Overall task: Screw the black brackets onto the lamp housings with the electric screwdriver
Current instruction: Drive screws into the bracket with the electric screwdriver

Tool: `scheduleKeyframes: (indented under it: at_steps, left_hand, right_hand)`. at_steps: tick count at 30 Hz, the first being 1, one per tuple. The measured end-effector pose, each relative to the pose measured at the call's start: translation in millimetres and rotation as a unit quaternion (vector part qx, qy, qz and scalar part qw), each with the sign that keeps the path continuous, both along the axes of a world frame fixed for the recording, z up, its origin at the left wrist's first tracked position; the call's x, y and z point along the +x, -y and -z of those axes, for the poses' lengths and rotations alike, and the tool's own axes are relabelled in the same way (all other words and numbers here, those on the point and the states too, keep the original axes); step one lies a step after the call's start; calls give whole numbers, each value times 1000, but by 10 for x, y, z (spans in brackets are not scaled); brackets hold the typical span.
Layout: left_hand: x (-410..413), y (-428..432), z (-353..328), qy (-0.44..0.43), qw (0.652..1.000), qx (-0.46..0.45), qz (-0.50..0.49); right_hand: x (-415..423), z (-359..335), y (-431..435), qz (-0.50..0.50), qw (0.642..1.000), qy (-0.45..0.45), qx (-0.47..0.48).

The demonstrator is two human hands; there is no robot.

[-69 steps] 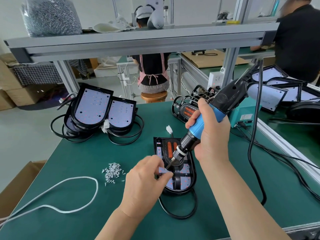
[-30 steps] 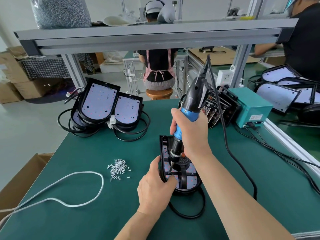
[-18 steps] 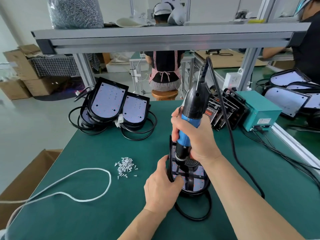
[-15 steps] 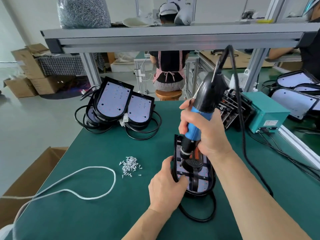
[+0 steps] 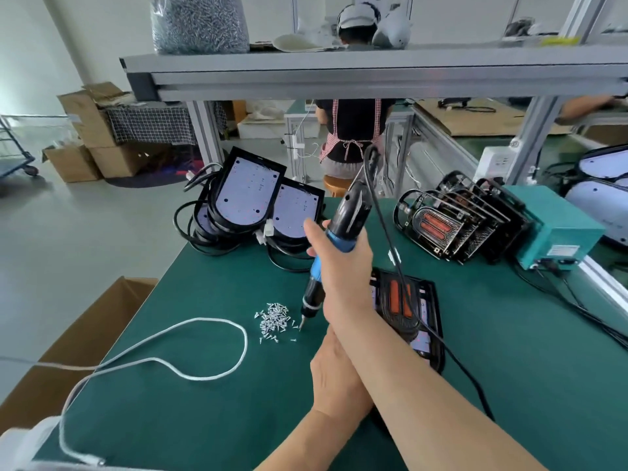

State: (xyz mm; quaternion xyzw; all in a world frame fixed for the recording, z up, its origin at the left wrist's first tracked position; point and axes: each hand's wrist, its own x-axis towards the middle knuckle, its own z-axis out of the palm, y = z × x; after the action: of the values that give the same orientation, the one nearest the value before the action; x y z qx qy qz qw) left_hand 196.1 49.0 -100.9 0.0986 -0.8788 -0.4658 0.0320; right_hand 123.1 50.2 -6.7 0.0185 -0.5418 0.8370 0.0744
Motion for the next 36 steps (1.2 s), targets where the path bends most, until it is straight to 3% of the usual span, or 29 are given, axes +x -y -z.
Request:
scheduleKeyframes:
  at_steps: [2, 5, 8, 12, 17, 21, 25, 32, 36]
  left_hand:
    - [19, -11, 6, -10, 998, 68, 7]
    - [35, -11, 31, -21, 999, 39, -19]
    - [-12, -7, 30, 22, 996, 87, -22]
    - [-52, -9, 69, 33, 998, 2, -47]
    - [-40, -11, 42, 34, 998, 22, -55]
    - [-13, 24, -2, 1, 999, -35, -21]
    - [33, 15, -56, -94, 994, 37, -49]
    - [40, 15, -104, -148, 956, 176, -183]
    - [38, -7, -110, -203, 941, 211, -167]
  right_hand:
    - [-4, 5, 15, 1, 1000, 1, 7]
    - [13, -13, 8, -2, 1000, 1, 6]
    - [33, 7, 3, -6, 1000, -1, -1]
    - [61, 44, 19, -12, 1000, 7, -11]
    - [79, 59, 27, -9, 1000, 9, -23]
    - [104, -61, -100, -10, 999, -10, -44]
    - [118, -280, -377, 13, 995, -50, -82]
    - [80, -556, -915, 115, 982, -84, -125]
    - [86, -523, -1075, 133, 981, -71, -122]
